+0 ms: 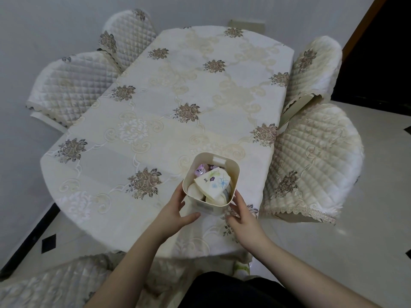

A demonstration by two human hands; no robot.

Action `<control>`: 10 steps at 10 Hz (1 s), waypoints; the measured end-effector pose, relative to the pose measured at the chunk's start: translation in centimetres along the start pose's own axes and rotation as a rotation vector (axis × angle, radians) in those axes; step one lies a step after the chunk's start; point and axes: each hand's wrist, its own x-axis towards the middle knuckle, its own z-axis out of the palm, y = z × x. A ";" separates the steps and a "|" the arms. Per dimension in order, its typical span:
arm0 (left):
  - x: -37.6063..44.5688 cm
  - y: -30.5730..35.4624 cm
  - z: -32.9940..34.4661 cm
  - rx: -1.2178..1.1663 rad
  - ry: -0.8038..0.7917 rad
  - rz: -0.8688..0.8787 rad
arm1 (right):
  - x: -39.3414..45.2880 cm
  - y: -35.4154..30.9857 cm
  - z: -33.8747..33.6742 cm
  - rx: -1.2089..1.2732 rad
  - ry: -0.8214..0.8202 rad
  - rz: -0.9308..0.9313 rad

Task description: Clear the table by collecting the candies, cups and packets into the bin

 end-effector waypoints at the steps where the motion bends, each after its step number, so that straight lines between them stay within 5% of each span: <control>1: -0.2 -0.3 0.2 -0.005 0.032 -0.005 | -0.1 -0.3 0.1 -0.003 0.008 -0.003; 10: -1.2 -0.9 -0.4 0.012 0.082 0.003 | -1.7 0.2 0.1 -0.010 0.092 0.067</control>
